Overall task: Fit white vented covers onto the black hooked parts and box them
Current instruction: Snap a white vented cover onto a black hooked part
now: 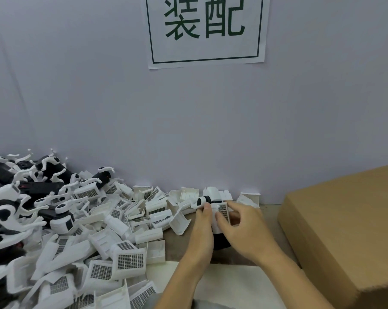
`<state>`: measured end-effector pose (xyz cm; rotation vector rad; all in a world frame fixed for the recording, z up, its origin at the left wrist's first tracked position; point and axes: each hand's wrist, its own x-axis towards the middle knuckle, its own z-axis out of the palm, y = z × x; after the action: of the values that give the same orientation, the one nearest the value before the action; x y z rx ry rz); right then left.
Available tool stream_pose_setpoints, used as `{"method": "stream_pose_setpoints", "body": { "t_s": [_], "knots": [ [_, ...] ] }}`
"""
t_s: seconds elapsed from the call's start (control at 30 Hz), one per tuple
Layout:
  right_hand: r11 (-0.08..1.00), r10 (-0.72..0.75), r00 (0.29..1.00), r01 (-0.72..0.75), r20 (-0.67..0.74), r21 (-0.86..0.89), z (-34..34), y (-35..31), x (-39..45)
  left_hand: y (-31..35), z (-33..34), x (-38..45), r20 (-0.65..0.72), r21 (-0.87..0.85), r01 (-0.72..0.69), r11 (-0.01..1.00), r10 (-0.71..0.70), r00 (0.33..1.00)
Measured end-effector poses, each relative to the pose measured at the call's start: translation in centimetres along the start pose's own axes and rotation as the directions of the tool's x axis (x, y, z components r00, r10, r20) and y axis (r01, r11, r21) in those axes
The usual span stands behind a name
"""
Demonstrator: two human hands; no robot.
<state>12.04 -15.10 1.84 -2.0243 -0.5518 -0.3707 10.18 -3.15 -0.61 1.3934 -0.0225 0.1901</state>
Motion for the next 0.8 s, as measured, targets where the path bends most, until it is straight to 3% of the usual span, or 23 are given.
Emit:
{"method": "stream_pose_setpoints", "body": {
  "t_s": [0.17, 0.27, 0.43, 0.67, 0.8],
  "knots": [
    [0.998, 0.039, 0.995, -0.035, 0.089, -0.046, 0.2, -0.1, 0.2, 0.1, 0.0, -0.2, -0.012, 0.052, -0.045, 0.998, 0.045, 0.999],
    [0.983, 0.122, 0.984, -0.137, 0.127, 0.123, 0.1, 0.1, 0.4, 0.4, 0.0, -0.3, -0.059, 0.031, -0.054, 0.998, 0.056, 0.997],
    [0.816, 0.329, 0.928, -0.372, 0.173, 0.443, 0.0, 0.4, 0.7, 0.7, -0.2, -0.2, -0.079, -0.047, -0.005, 0.999, 0.001, 0.997],
    [0.685, 0.366, 0.915, -0.388, 0.17, 0.616, 0.6, 0.5, 0.6, 1.3, -0.2, -0.3, -0.08, -0.142, 0.032, 0.989, -0.044, 0.996],
    [0.635, 0.348, 0.894, -0.446, 0.281, 0.631, 0.7, 0.1, 0.5, 1.5, -0.2, -0.4, -0.109, -0.165, 0.036, 0.986, -0.054, 0.993]
  ]
}}
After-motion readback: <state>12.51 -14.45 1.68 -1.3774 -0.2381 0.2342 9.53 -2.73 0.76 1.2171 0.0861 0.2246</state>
